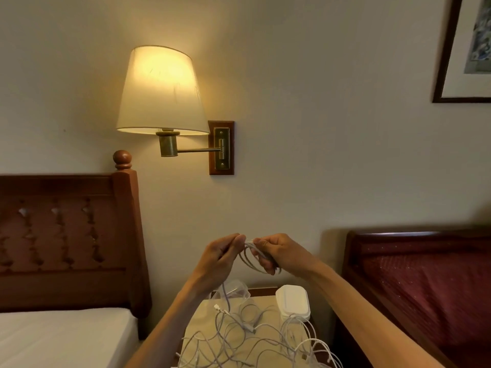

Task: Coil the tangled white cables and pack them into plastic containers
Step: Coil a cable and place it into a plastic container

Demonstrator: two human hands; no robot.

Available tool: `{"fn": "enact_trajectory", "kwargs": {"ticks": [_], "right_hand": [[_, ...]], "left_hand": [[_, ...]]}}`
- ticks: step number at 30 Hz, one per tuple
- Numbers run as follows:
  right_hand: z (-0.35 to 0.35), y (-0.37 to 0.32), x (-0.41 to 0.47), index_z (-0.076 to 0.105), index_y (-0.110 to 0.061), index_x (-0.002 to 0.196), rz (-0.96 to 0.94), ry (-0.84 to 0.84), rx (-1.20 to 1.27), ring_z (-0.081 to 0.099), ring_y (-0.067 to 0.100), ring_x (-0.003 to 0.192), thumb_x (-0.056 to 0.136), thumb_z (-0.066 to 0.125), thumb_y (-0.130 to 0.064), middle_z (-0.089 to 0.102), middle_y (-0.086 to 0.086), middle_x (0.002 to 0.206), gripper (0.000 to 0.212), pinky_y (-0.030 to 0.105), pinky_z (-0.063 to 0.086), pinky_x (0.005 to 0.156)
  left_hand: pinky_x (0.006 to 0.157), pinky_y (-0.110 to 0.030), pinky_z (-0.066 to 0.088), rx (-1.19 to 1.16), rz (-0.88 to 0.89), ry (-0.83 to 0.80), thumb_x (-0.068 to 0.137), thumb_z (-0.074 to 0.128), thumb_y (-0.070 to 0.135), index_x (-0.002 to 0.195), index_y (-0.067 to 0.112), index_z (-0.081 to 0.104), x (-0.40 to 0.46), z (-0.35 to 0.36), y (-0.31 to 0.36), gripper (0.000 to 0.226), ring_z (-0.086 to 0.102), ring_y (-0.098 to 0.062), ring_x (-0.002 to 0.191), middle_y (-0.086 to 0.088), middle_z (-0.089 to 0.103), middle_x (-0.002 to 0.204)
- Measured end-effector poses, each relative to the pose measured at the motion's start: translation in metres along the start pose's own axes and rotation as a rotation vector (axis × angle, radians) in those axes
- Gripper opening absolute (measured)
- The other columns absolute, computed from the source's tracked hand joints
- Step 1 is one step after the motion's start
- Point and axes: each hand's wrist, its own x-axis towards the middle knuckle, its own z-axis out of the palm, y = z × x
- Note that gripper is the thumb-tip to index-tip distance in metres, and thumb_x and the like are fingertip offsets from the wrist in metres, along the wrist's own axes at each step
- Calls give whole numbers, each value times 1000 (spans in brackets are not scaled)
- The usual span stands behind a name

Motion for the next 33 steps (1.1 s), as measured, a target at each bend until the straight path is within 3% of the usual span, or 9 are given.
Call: {"fn": "enact_trajectory", "kwargs": {"ticks": [7, 12, 15, 19, 24, 27, 30, 32, 33], "right_hand": [[-22, -23, 2, 56, -10, 84, 194, -97, 311, 35, 8, 50, 106, 34, -28, 39, -6, 54, 36, 20, 34, 51], [-38, -33, 4, 51, -12, 84, 190, -37, 616, 29, 8, 48, 107, 29, -26, 30, -6, 57, 34, 21, 31, 49], [-44, -39, 5, 48, -13, 82, 155, 69, 766, 26, 8, 47, 107, 29, -25, 25, -6, 57, 34, 21, 30, 47], [-51, -47, 8, 48, -11, 81, 121, 167, 603, 27, 9, 46, 107, 28, -24, 27, -5, 56, 35, 23, 29, 49], [-54, -47, 5, 49, -11, 82, 134, 166, 681, 29, 9, 48, 107, 29, -26, 29, -5, 56, 36, 24, 31, 51], [-55, -44, 1, 50, -11, 83, 142, 98, 782, 35, 9, 48, 106, 31, -26, 33, -4, 57, 33, 22, 38, 50], [-50, -42, 1, 51, -11, 83, 122, 65, 859, 42, 9, 49, 106, 32, -24, 40, -4, 57, 33, 23, 44, 52], [-50, -42, 2, 51, -11, 82, 91, 67, 875, 46, 10, 51, 105, 32, -24, 45, -3, 58, 33, 24, 46, 55], [-51, -42, 3, 51, -11, 82, 76, 79, 869, 49, 11, 52, 105, 33, -25, 48, -2, 59, 32, 24, 47, 57]], "left_hand": [[51, -35, 24, -89, -90, 20, 93, 54, 49, 65, 24, 54, -13, 5, -32, 38, 30, -19, 56, -1, 36, 60], [51, -28, 30, -145, -273, 39, 91, 48, 47, 65, 19, 51, -38, 15, -69, 39, 33, -17, 56, 5, 39, 57], [55, -32, 32, -58, -293, -10, 87, 47, 68, 65, 27, 54, -53, 19, -92, 47, 38, -14, 57, 6, 43, 58], [50, -30, 33, 47, -274, -37, 70, 50, 83, 71, 22, 51, -56, 19, -103, 61, 39, -15, 52, 6, 44, 56], [50, -20, 37, 169, -320, 19, 97, 24, 54, 82, 17, 49, -36, 12, -80, 47, 38, -6, 56, 8, 42, 62], [60, -37, 41, 225, -435, 87, 105, 25, 35, 87, 19, 49, -25, -1, -82, 34, 40, -9, 56, 4, 48, 73], [44, -33, 37, 206, -507, 77, 105, 27, 31, 99, 15, 43, -10, -17, -76, 23, 41, -13, 41, -6, 46, 70], [52, -34, 46, 300, -482, 59, 105, 35, 23, 102, 19, 43, -1, -27, -66, 10, 54, -17, 54, -6, 54, 74], [67, -38, 52, 434, -461, 5, 102, 39, 19, 100, 25, 46, 2, -30, -61, 10, 60, -21, 71, -5, 61, 87]]}}
